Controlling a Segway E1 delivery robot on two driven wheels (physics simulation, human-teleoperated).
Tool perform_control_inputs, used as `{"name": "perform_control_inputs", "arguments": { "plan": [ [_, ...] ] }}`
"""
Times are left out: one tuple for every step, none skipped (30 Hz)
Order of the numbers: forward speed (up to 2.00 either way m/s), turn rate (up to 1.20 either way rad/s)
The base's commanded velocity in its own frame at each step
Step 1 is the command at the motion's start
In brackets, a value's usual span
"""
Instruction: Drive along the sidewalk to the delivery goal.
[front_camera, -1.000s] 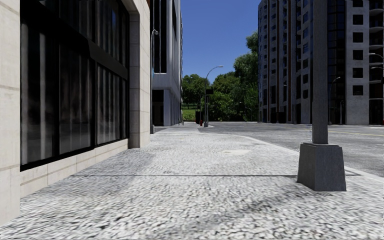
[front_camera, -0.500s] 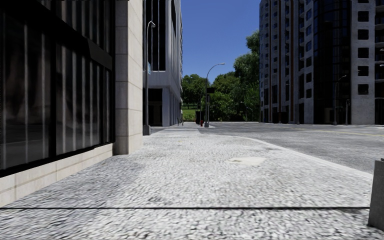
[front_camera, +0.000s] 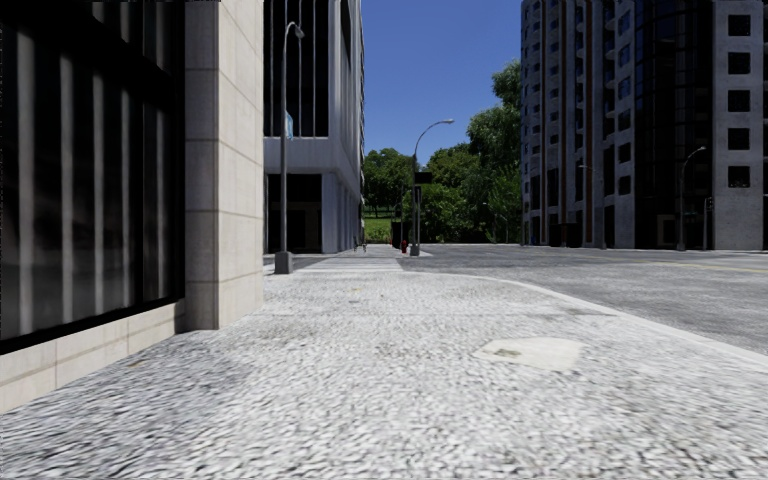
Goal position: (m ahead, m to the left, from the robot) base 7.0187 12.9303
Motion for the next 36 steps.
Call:
{"name": "perform_control_inputs", "arguments": {
  "plan": [
    [2.0, 0.0],
    [2.0, 0.0],
    [2.0, 0.0],
    [2.0, 0.0],
    [2.0, 0.0],
    [2.0, 0.0],
    [2.0, 0.0],
    [2.0, 0.0],
    [2.0, 0.0],
    [2.0, 0.0],
    [2.0, 0.0],
    [2.0, 0.0],
    [2.0, 0.0],
    [2.0, 0.0],
    [2.0, 0.0],
    [2.0, 0.0],
    [2.0, 0.0],
    [2.0, 0.0],
    [2.0, 0.0],
    [2.0, 0.0],
    [2.0, 0.0],
    [2.0, 0.0],
    [2.0, 0.0],
    [2.0, 0.0],
    [2.0, 0.0],
    [2.0, 0.0],
    [2.0, 0.0],
    [2.0, 0.0],
    [2.0, 0.0],
    [2.0, 0.0],
    [2.0, 0.0],
    [2.0, 0.0],
    [2.0, 0.0],
    [2.0, 0.0],
    [2.0, 0.0],
    [2.0, 0.0]
  ]
}}
